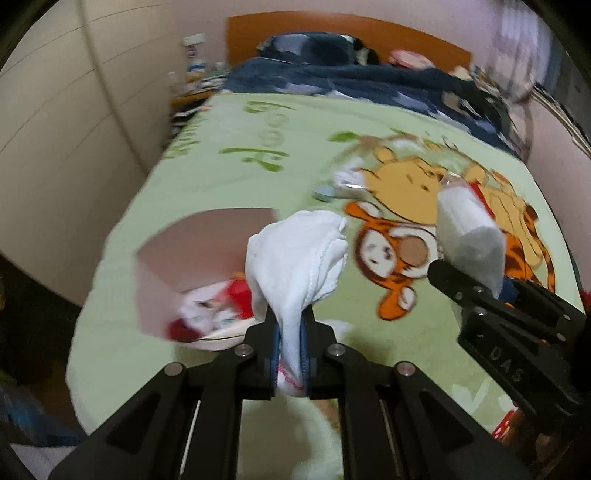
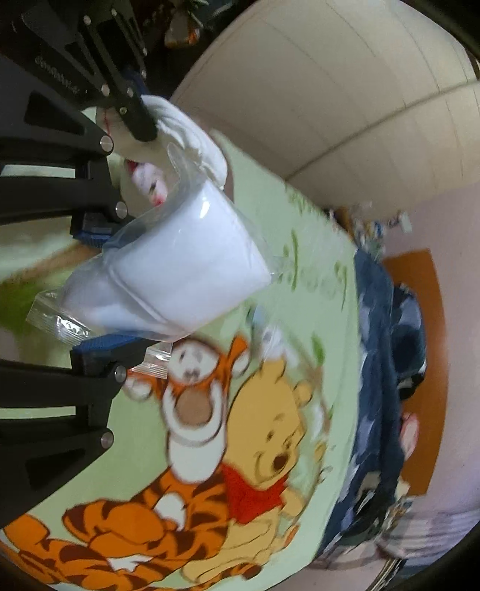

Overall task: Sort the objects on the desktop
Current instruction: 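Carry the white sock and wrapped pack over the white box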

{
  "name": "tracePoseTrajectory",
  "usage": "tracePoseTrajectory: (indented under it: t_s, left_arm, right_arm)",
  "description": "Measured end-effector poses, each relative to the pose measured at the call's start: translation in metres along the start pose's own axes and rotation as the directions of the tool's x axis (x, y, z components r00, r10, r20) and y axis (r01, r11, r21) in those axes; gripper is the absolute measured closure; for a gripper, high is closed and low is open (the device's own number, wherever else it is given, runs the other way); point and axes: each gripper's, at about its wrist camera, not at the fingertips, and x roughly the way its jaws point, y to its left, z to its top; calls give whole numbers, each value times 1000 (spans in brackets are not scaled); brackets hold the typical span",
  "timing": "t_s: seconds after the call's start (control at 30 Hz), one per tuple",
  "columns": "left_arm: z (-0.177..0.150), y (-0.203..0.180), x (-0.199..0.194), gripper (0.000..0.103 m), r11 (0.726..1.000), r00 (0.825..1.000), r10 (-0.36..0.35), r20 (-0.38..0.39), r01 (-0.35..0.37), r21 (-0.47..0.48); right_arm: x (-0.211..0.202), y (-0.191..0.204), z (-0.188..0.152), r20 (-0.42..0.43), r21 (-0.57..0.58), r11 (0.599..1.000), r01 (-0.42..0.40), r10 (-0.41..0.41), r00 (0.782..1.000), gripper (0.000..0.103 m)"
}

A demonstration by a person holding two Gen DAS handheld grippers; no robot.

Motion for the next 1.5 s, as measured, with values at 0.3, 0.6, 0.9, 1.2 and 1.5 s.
tracePoseTrajectory:
  t_s: [0.3,0.6,0.9,1.2,1.5]
  left_arm:
    - [3,79,-13,93,991,997,78,2,-77,-113]
    - [10,114,-8,93,984,996,94,-2,-93,-153]
    - [10,118,3,93,986,996,83,-14,-84,-144]
    - [4,116,16,93,987,996,82,-43,-87,-137]
    - [4,115,30,93,987,994,81,-69,-89,-134]
  right_arm:
    - [2,92,8,-8,-115,989,-98,98,995,65]
    - [9,126,11,-28,-167,979,-121,118,993,65]
    - [17,131,13,-50,-178,977,-118,110,993,65]
    - [28,135,10,-78,-184,976,-121,108,991,65]
    - [36,136,9,-95,-179,977,-113,97,991,65]
